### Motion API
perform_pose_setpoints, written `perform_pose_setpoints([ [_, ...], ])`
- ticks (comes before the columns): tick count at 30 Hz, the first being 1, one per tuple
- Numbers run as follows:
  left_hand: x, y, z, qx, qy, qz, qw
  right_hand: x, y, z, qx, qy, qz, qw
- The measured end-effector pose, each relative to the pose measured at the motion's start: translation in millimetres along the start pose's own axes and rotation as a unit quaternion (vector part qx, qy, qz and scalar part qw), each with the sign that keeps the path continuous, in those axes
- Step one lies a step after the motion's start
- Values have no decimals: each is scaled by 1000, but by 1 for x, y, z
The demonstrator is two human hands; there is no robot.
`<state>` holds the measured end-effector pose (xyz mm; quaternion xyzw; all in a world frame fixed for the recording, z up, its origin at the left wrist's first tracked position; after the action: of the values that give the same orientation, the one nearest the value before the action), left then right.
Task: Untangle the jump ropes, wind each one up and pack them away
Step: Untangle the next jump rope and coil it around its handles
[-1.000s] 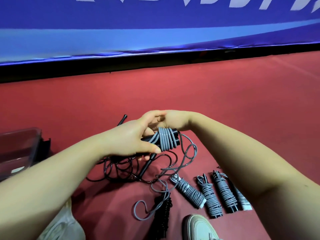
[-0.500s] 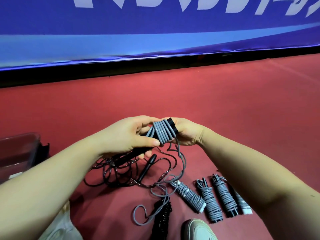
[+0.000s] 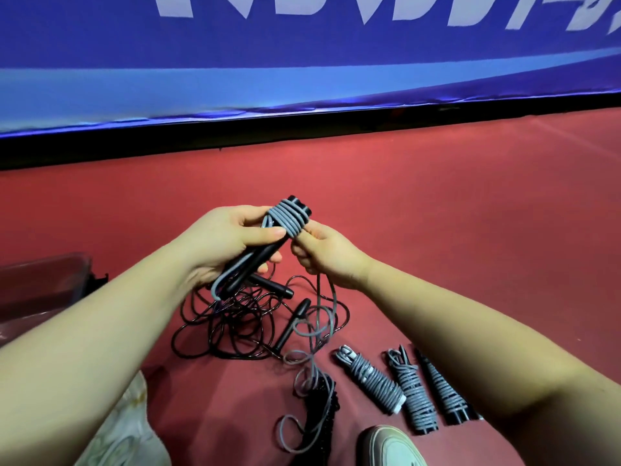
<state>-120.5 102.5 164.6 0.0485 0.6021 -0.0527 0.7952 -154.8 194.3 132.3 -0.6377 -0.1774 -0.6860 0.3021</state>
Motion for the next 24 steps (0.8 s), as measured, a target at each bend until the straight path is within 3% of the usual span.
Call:
perform_pose_setpoints([
  [2,-7,-14,-2,-22,9,20,1000,0,-2,1,-3,-37,92,995],
  [4,-22,-44,-2,-83,43,56,994,-24,-10,7,-3,-23,181,983],
  [8,-26,-74,1,-137,60,33,988,-95,-40,27,24,136,173,975],
  [10,-12,-67,-4,-127,39,11,991,-104,-73,22,11,190,304,933],
  [12,-3,-67,-10,-139,21,12,990,-72,-116,6,-111,159,407,893],
  [14,-1,-72,-14,-154,18,26,988,-15,-159,7,-321,57,326,888],
  [15,-1,-72,-16,-155,18,32,987,12,-174,16,-408,-3,309,859],
  [17,-1,-67,-17,-146,20,42,988,39,-183,22,-457,-17,386,801],
  [19,-2,-64,-17,-145,24,62,987,15,-178,6,-350,99,518,774],
  [21,-3,-65,-17,-148,24,77,986,-41,-154,5,-175,263,585,747],
  [22,-3,-63,-17,-146,22,77,986,-56,-135,5,-109,276,594,748],
  [24,-1,-58,-19,-137,15,69,988,-50,-84,-13,-44,154,561,812],
])
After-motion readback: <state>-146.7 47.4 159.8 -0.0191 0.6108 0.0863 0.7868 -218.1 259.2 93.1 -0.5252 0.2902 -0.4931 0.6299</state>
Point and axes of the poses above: each hand's wrist, its own z-axis away from the middle knuckle, its own y-axis out of the palm, x = y × z, the point moved 10 cm from there along -z, towards the middle knuckle, and after that the axes turned 4 degrees about x, right-handed, at the moved point
